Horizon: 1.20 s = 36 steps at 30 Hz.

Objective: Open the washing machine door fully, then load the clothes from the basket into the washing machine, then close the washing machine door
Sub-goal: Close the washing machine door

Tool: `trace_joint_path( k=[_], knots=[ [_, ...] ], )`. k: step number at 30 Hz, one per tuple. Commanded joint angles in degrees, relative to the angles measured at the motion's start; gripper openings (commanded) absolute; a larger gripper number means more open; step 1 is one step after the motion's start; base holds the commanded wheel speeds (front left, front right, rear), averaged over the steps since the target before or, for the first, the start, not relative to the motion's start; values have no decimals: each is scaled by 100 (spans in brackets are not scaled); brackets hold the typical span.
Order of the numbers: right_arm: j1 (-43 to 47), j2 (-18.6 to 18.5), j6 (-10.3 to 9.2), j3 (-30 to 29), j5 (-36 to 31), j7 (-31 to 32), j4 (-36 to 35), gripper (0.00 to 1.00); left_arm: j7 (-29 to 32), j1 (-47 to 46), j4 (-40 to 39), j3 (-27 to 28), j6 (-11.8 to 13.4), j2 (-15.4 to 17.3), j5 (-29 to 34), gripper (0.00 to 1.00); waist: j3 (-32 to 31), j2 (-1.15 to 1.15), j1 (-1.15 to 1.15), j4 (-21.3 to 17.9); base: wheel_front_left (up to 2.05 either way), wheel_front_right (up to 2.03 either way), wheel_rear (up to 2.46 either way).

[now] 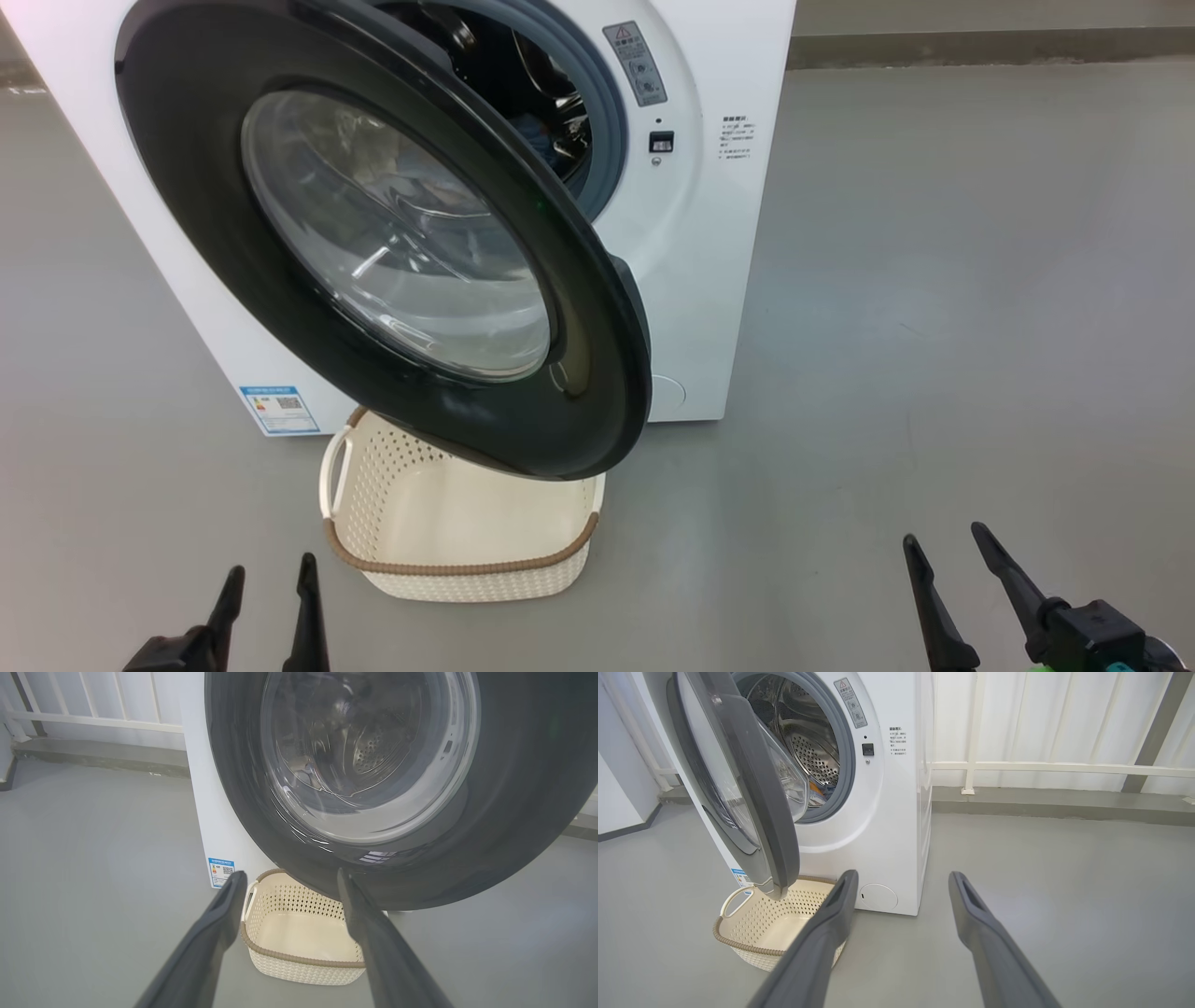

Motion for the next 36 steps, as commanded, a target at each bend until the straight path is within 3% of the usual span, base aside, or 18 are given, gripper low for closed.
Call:
trace_joint_path(
  k=[1,2,3,4,5,6,14,24,30,36],
  knots=[
    [-82,-32,9,74,-107,-28,-42,100,-60,-78,-150,281,-64,21,105,100,10,0,0,-3,0,0,0],
    [-82,-32,9,74,-107,-28,-42,100,-60,-78,-150,281,-64,21,105,100,10,0,0,-3,0,0,0],
    [-97,-25,9,64,-114,-28,-2,82,-60,-74,-148,310,-83,7,126,100,13,0,0,-5,0,0,0],
    [-112,-21,9,65,-120,-28,38,45,-60,-71,-147,336,-99,-5,147,100,16,0,0,-5,0,0,0],
    [-132,-15,9,68,-126,-28,66,27,-60,-70,-148,361,-113,-16,164,100,20,0,0,-5,0,0,0],
    [-152,-7,9,69,-130,-28,95,0,-60,-69,-149,383,-127,-26,178,100,25,0,0,-4,0,0,0],
    [-502,34,9,36,-93,-28,145,0,-60,-46,-168,424,-203,-65,246,100,87,0,0,36,0,0,0],
    [-1469,-72,9,284,-68,-28,-602,0,-60,-58,-189,153,-137,-71,45,100,173,0,0,275,0,0,0],
    [-2204,-31,9,919,48,-28,-1082,0,-60,-103,-182,-25,-78,-71,-47,100,195,0,0,546,0,0,0],
    [-2702,69,9,1828,289,-28,-1064,0,-60,-160,-177,-187,-24,-71,-158,100,228,0,0,920,0,0,0]
  ],
)
